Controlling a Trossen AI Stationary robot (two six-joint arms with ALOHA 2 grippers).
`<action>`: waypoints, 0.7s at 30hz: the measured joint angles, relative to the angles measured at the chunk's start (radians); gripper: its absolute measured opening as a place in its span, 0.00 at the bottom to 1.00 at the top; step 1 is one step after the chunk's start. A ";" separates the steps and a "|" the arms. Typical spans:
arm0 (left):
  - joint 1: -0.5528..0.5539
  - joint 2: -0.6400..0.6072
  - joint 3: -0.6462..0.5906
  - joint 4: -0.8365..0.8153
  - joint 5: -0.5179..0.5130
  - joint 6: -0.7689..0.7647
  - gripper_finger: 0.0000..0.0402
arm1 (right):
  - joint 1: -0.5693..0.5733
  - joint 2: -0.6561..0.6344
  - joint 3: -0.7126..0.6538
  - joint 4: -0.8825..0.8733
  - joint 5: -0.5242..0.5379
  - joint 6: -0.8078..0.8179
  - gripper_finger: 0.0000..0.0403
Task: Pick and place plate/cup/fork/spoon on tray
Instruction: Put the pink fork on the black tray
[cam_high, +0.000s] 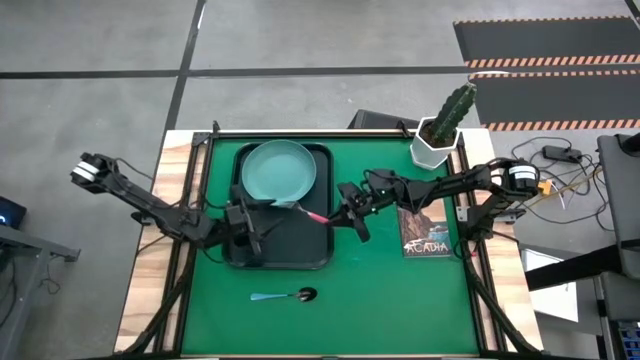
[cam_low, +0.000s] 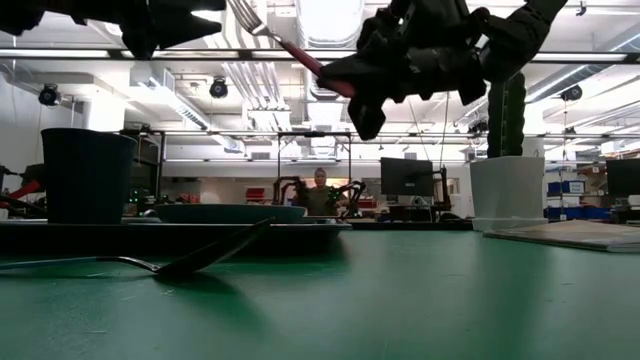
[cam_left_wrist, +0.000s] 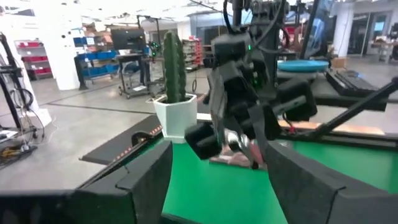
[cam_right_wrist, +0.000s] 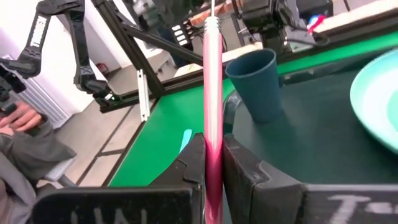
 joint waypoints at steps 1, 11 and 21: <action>0.000 0.011 0.000 0.003 0.000 -0.001 0.59 | 0.000 0.000 0.004 0.000 0.000 -0.008 0.06; 0.052 0.209 0.000 0.327 0.038 0.039 0.59 | 0.000 0.020 0.048 -0.056 0.000 -0.069 0.06; 0.072 0.295 0.000 0.497 0.037 0.080 0.41 | 0.000 0.044 0.050 -0.099 0.000 -0.107 0.06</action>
